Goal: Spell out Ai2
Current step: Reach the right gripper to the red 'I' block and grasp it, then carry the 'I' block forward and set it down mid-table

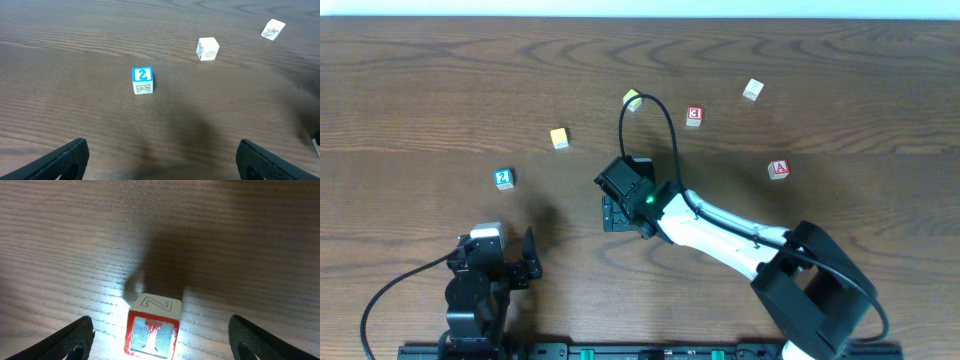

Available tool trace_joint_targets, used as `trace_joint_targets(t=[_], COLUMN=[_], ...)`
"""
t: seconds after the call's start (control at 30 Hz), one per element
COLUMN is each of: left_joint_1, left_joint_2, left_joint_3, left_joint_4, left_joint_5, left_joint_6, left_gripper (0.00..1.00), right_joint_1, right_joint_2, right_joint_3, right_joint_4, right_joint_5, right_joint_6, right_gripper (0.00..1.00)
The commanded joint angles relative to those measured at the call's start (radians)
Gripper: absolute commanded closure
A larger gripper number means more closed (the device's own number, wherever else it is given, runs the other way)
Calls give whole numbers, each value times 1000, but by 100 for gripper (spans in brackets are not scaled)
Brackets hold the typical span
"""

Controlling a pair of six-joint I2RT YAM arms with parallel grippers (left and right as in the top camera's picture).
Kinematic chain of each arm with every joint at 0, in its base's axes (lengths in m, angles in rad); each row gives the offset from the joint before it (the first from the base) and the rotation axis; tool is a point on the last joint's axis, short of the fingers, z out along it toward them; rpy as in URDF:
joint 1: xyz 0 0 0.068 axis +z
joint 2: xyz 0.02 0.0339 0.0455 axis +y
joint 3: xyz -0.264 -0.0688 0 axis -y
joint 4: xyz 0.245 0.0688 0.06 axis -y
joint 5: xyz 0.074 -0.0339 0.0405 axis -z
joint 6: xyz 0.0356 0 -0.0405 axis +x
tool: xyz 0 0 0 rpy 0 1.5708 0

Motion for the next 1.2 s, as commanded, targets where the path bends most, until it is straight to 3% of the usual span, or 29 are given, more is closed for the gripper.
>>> trace_joint_targets(t=[0.0,0.13,0.4,0.93,1.03,1.17], left_joint_1=[6,6,6,6,6,6], left_joint_2=[-6,-6,-6,-6,-6,-6], left_joint_3=[-16,-16,-16,-16,-16,-16], left_joint_4=[3,3,3,3,3,3], left_joint_5=[-13,-13,-13,-13,-13,-13], left_joint_6=[18,18,18,18,18,18], left_gripper=[5,5,5,5,5,5], right_joint_1=[18,18,17,14,4,-23], right_joint_2=[34,47,48,48,48,48], right_joint_3=[18,18,18,26,78,203], right_joint_4=[3,6,14,-43,-105,-158], right_joint_5=[21,22,22,89,145,172], right_joint_6=[23,22,22,22,21,-65], right_gripper=[15,18,52,70,76,74])
